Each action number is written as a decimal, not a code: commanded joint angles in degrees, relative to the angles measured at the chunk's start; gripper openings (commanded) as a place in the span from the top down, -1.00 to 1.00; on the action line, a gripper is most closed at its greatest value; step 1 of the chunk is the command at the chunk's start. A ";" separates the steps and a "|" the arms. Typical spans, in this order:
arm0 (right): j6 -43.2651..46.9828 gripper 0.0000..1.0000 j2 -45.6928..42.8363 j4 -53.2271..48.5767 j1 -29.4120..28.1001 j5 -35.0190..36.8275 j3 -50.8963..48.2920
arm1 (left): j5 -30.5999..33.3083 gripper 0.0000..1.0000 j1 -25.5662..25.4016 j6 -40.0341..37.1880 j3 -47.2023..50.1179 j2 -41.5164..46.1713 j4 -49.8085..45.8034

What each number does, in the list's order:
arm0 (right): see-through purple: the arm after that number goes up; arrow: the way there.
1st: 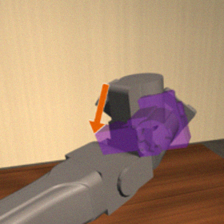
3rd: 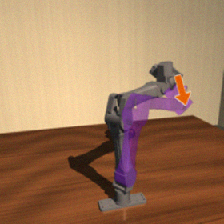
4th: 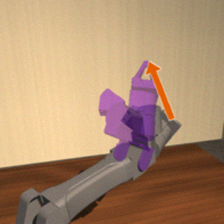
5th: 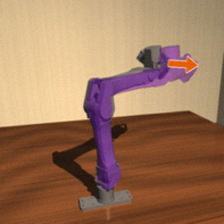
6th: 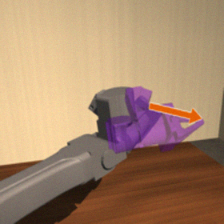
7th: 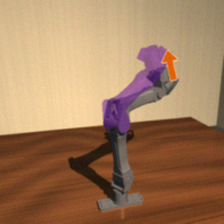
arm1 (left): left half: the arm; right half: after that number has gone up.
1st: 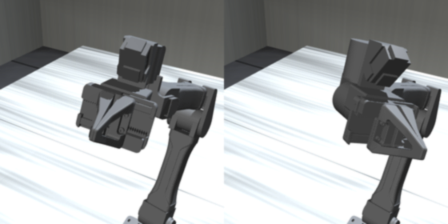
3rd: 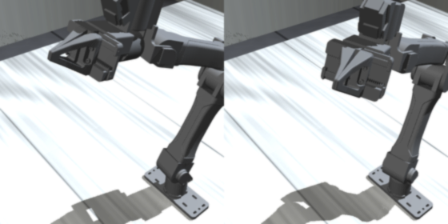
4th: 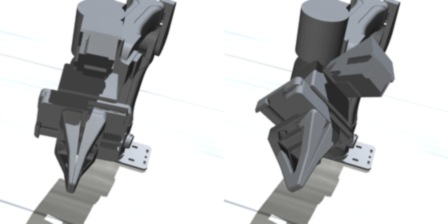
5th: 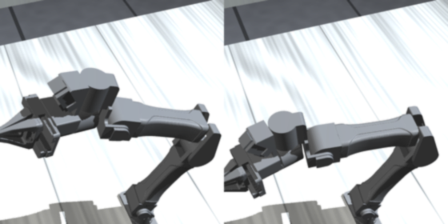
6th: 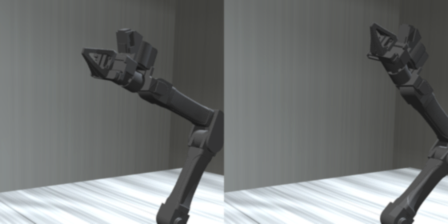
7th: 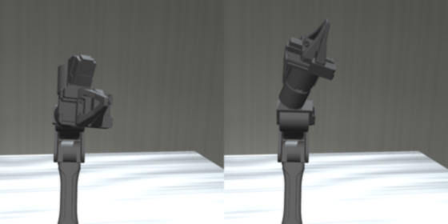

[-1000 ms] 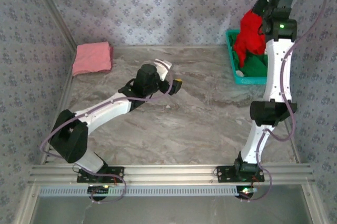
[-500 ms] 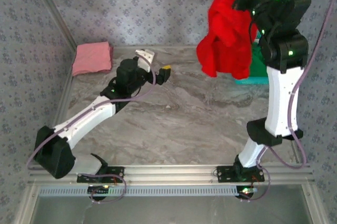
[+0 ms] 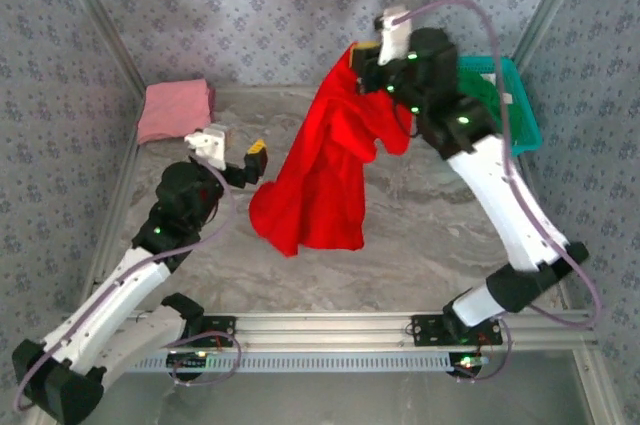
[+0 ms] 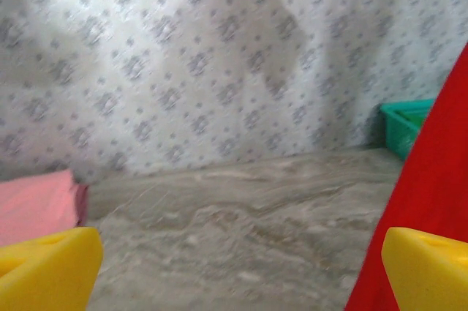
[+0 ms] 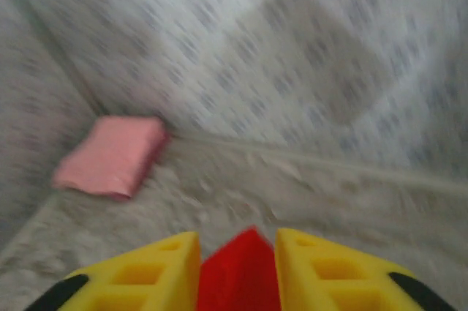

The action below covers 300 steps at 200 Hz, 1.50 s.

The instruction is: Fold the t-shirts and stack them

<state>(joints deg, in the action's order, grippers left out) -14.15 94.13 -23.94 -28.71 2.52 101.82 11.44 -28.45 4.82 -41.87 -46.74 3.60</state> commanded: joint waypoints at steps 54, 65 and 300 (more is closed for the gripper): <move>-8.01 -0.21 -0.34 1.40 7.31 1.23 -15.70 | -1.77 -0.96 -13.41 5.29 0.62 -9.66 -18.39; -8.68 -0.26 -2.55 1.14 7.76 -0.18 -20.71 | -2.53 -0.96 -14.20 10.10 3.65 -7.90 -19.03; -14.65 -0.38 -2.26 5.91 14.47 -10.57 -39.67 | 12.20 1.00 -32.56 11.22 -2.63 -31.82 -21.56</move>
<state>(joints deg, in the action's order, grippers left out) -27.68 92.99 -17.34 -14.72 -7.33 63.13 19.16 -61.89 15.97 -43.00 -82.50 -12.67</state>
